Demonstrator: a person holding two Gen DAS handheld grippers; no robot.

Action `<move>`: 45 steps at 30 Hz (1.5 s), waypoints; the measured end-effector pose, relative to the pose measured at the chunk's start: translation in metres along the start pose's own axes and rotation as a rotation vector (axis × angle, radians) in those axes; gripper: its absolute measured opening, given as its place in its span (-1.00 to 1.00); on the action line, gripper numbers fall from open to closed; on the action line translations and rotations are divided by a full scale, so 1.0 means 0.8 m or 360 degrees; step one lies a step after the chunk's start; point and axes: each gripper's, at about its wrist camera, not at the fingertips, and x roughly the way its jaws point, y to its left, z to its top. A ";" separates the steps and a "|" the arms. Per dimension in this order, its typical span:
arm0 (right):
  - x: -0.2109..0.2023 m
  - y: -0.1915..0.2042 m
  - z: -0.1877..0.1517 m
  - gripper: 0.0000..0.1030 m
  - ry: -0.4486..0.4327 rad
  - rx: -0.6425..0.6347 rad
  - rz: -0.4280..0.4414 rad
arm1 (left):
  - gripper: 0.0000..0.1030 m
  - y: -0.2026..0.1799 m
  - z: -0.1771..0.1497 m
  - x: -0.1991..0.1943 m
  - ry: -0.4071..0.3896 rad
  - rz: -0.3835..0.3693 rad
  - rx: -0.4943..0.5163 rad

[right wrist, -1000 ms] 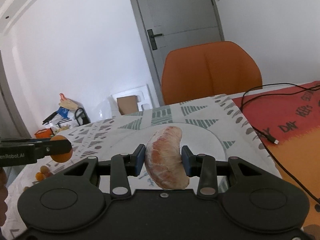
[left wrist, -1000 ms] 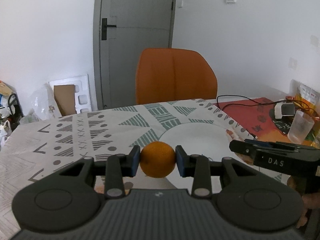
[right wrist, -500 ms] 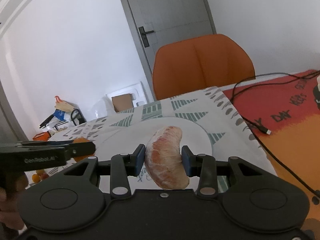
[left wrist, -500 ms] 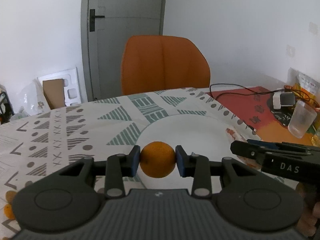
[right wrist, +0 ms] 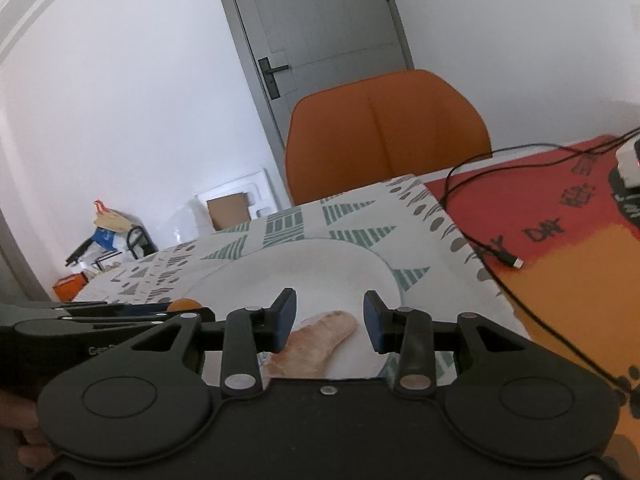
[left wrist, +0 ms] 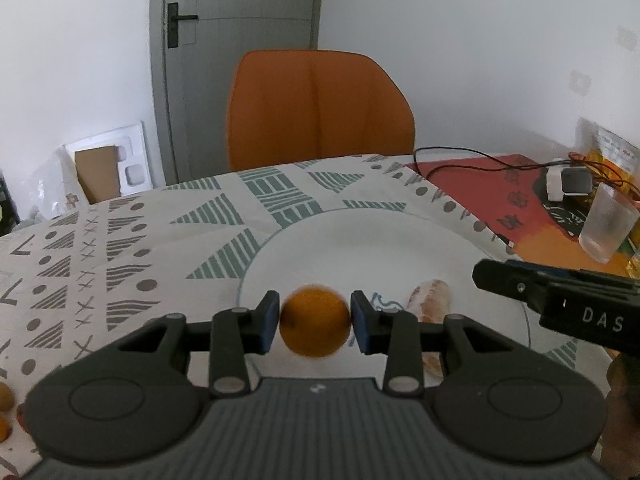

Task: Organize fruits
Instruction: 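Open the right gripper to release the pomelo segment onto the plate while the left gripper releases the orange, then move the left gripper back and close it on a small kumquat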

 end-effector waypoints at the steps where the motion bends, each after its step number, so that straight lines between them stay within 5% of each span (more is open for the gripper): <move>1: 0.000 0.002 -0.001 -0.25 0.0000 -0.0011 -0.0003 | -0.30 0.001 0.000 -0.003 -0.0016 0.0011 0.0002; 9: -0.001 0.016 -0.005 -0.20 0.0019 -0.0048 0.0036 | -0.26 0.020 0.000 -0.034 -0.0027 0.0067 -0.0028; 18: -0.027 0.036 -0.004 0.44 -0.0050 -0.0048 0.0056 | 0.60 0.050 -0.009 -0.086 -0.0101 0.0172 -0.0080; 25: -0.045 0.048 -0.010 1.00 -0.0097 -0.0028 0.0077 | 0.84 0.074 -0.017 -0.114 -0.0166 0.0240 -0.0154; 45: -0.052 0.096 -0.023 1.00 -0.0073 -0.0035 0.0192 | 0.89 0.131 -0.049 -0.166 -0.0206 0.0380 -0.0270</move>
